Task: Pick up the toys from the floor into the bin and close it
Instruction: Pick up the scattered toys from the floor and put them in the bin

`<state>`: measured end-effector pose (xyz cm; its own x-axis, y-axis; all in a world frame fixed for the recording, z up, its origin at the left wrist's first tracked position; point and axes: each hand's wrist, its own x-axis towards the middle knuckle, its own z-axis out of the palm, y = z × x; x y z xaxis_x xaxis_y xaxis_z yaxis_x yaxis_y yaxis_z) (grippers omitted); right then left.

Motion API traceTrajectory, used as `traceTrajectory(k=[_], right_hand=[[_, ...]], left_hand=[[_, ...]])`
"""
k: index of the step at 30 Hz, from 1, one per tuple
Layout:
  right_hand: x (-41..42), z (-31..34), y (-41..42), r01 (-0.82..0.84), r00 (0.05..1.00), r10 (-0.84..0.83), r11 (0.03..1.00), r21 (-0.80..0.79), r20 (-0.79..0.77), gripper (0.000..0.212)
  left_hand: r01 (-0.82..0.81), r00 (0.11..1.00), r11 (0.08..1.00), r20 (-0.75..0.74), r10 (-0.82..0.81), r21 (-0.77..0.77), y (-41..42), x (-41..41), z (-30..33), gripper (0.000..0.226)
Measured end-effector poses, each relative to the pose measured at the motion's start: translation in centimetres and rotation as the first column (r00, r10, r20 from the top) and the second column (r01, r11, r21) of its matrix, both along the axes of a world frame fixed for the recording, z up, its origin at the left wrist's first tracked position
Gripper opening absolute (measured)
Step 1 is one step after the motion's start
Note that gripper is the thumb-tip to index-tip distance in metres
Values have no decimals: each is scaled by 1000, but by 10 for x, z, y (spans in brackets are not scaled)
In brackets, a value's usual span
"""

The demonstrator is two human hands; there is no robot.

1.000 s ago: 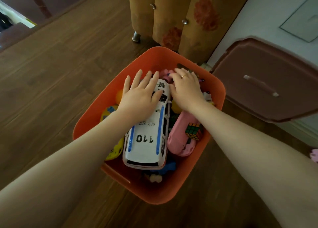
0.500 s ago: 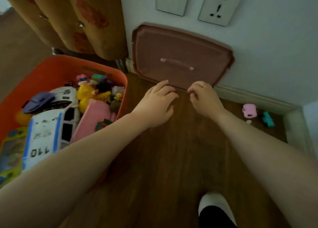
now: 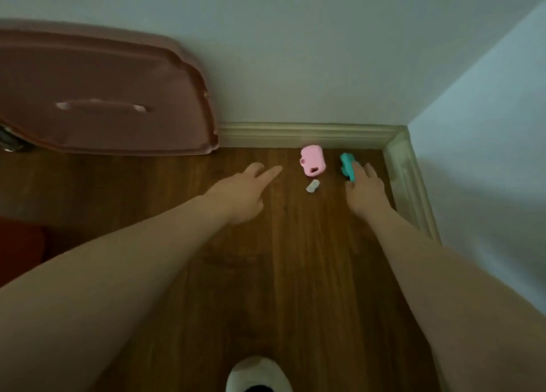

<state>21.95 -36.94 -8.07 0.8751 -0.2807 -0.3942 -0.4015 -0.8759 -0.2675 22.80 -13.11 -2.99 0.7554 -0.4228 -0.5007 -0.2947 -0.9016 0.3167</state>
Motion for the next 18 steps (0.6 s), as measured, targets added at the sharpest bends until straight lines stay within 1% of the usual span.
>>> traceTrajectory(k=[2, 4, 7, 9, 11, 14, 16, 18], right_hand=[[9, -18, -10, -17, 1000, 17, 1000, 22, -26, 57], [16, -30, -12, -67, 997, 69, 997, 33, -46, 63], [20, -34, -7, -122, 992, 122, 993, -4, 22, 67], [22, -33, -2, -171, 984, 173, 984, -53, 48, 64], [21, -35, -3, -186, 981, 190, 979, -87, 46, 57], [19, -35, -7, -105, 994, 106, 994, -37, 30, 48], [17, -38, -11, -103, 995, 104, 995, -8, 5, 46], [15, -40, -12, -140, 990, 140, 990, 18, -8, 49]], left_hand=[[43, 999, 998, 14, -44, 36, -20, 17, -11, 76], [82, 996, 993, 16, -84, 85, -38, 33, -20, 78], [171, 984, 974, 18, -176, 146, -63, 51, -34, 85], [237, 964, 960, 89, -251, 148, -81, 62, -44, 87], [332, 911, 922, 186, -368, 198, -101, 71, -50, 81], [451, 812, 823, 225, -539, 345, -117, 77, -61, 73], [480, 766, 774, 233, -599, 414, -119, 79, -70, 70], [474, 753, 757, 239, -613, 449, -114, 80, -72, 65]])
